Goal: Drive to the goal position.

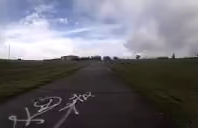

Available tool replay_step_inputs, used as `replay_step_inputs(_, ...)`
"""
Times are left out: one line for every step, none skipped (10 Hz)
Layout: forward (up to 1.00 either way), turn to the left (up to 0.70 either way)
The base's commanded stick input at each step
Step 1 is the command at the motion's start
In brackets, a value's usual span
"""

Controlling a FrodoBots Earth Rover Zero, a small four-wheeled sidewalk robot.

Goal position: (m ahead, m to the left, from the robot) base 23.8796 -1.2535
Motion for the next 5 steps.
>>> replay_step_inputs(1.0,0.0)
replay_step_inputs(1.0,0.0)
replay_step_inputs(1.0,0.0)
replay_step_inputs(1.0,0.0)
replay_step_inputs(1.0,0.0)
